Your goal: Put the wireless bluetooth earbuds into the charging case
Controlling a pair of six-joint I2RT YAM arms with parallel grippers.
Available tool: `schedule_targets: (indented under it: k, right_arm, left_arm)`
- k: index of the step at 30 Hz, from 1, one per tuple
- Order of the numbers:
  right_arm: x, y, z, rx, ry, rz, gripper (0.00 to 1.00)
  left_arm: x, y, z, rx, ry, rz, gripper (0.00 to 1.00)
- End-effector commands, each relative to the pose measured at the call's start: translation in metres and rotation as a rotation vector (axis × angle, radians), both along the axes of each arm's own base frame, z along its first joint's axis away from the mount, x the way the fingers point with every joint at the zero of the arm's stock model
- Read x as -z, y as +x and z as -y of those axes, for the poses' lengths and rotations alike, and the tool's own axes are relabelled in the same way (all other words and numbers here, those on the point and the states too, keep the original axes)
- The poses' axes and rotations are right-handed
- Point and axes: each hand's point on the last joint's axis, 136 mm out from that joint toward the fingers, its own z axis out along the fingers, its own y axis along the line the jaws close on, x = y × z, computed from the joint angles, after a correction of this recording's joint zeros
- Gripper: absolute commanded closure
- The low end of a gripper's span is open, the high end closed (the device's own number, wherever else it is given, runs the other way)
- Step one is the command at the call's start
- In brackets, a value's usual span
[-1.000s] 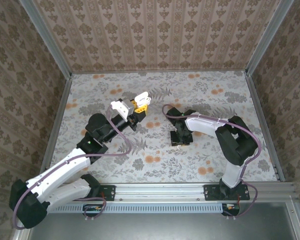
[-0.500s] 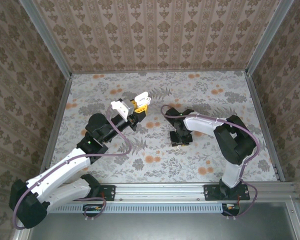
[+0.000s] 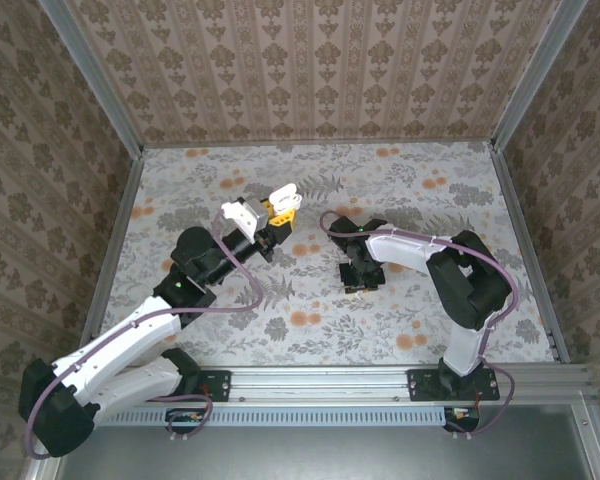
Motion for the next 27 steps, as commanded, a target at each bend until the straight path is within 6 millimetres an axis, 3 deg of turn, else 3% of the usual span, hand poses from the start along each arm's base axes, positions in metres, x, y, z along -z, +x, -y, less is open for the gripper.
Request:
schedule_targets:
  k: [1, 10, 16, 27]
  right_arm:
    - [0.003, -0.007, 0.003, 0.007, -0.021, -0.013, 0.68]
    - [-0.012, 0.002, 0.006, 0.015, -0.019, 0.056, 0.69]
    - [-0.037, 0.016, 0.005, 0.063, 0.041, 0.155, 0.7]
    - [-0.148, 0.055, 0.0, 0.149, 0.248, 0.483, 0.7]
  left_arm:
    - [-0.014, -0.003, -0.002, 0.005, -0.036, 0.025, 0.74]
    - [-0.007, 0.001, 0.003, 0.011, -0.028, 0.008, 0.74]
    - [0.01, 0.009, 0.011, 0.015, -0.007, -0.028, 0.74]
    - [0.037, 0.021, 0.025, 0.029, 0.0, -0.094, 0.74]
